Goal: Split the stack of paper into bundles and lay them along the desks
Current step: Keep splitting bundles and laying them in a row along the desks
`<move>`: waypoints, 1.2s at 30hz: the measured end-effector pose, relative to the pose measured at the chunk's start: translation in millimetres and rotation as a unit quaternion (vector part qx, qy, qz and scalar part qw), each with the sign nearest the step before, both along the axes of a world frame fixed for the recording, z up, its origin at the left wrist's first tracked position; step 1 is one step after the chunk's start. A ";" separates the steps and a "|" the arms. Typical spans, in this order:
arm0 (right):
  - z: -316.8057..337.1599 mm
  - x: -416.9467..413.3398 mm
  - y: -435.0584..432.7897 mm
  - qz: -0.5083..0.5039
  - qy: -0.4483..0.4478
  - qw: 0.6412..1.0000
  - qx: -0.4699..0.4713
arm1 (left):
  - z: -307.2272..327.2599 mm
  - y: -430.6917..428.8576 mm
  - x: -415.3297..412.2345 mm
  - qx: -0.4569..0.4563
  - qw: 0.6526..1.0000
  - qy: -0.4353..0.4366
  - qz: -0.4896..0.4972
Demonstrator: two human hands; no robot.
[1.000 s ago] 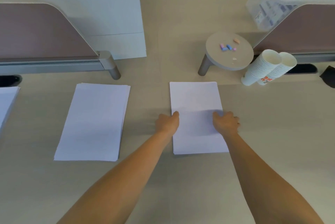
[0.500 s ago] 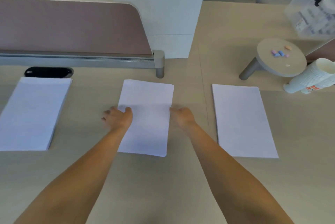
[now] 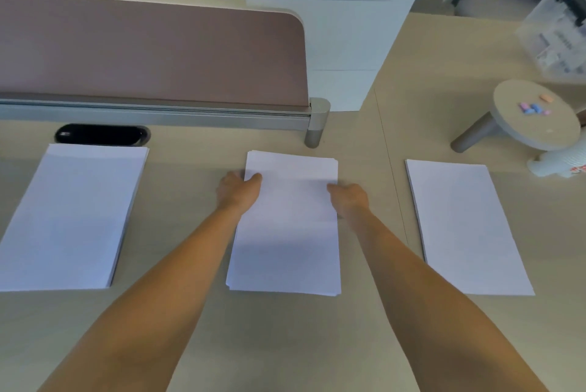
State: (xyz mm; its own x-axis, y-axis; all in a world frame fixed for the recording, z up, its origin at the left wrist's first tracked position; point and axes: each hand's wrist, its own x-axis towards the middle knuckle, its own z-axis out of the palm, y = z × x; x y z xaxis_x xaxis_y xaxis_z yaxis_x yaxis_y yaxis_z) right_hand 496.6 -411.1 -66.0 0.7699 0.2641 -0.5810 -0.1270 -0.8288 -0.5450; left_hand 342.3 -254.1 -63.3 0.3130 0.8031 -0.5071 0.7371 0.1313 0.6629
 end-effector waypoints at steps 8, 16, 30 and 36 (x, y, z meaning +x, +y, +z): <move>-4.6 14.5 1.8 -0.006 0.047 0.999 0.001 | 3.1 -1.2 13.5 -0.073 0.995 -0.047 0.052; 4.8 10.7 -31.7 -0.005 0.108 0.994 0.020 | 2.9 -49.6 7.2 -0.189 0.978 -0.021 0.090; 12.1 49.5 -85.4 0.092 0.066 0.993 0.023 | 30.4 -98.8 17.9 -0.072 0.992 -0.005 0.102; 72.6 4.3 -58.8 0.175 0.059 0.978 0.097 | 72.6 -113.7 -49.6 -0.066 0.983 -0.068 0.157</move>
State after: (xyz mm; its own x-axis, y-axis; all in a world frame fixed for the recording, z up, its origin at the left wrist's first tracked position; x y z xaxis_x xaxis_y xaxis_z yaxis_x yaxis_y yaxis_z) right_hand 500.9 -469.8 6.6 0.5428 0.6133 -0.5737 0.0739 -0.7154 -0.6948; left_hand 292.7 -367.8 9.4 0.1324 0.8004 -0.5846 0.5518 0.4304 0.7143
